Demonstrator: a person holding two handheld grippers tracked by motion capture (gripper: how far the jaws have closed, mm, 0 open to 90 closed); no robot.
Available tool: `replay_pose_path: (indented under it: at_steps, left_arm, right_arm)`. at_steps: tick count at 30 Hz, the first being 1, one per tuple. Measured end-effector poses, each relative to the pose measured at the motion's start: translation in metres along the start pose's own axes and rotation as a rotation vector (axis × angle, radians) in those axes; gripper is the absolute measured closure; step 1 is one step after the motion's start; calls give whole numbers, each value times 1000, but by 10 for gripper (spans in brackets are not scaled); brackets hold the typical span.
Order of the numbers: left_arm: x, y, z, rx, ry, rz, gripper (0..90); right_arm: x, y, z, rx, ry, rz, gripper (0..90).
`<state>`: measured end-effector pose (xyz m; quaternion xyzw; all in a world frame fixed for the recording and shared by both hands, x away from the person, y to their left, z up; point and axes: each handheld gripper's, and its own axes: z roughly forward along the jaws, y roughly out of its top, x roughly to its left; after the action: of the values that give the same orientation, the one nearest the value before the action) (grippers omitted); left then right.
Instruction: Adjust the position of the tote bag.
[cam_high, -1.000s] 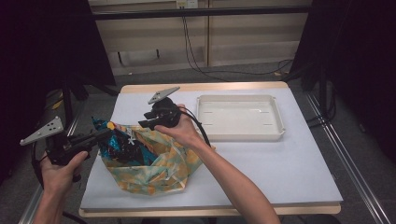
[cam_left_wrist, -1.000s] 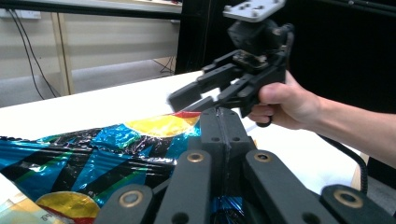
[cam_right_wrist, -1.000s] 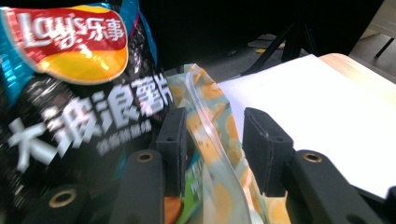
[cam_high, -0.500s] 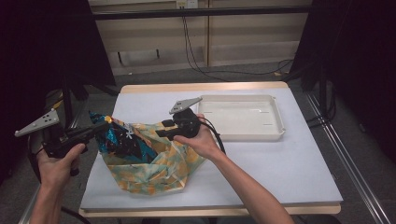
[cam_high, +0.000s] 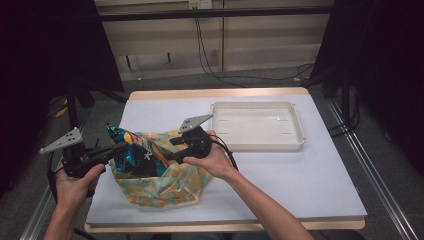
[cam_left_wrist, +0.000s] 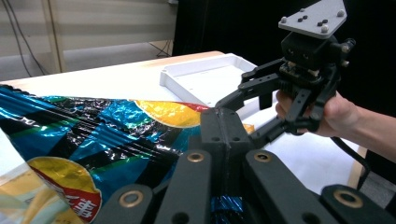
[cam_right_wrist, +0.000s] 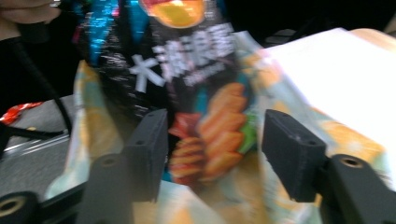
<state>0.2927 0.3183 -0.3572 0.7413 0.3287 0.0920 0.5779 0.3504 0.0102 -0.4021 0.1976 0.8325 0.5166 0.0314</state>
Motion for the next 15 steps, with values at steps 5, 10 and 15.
replay_pose_path:
  at_steps: [5,10,15]
  left_arm:
    - [-10,0,10,27,-12,29,900]
    - [-16,2,18,38,-26,36,900]
    - [-19,4,24,45,-39,43,900]
  right_arm:
    - [8,-1,9,-11,36,-12,351]
    - [14,1,15,-23,68,-28,372]
    - [15,6,17,-48,79,-36,352]
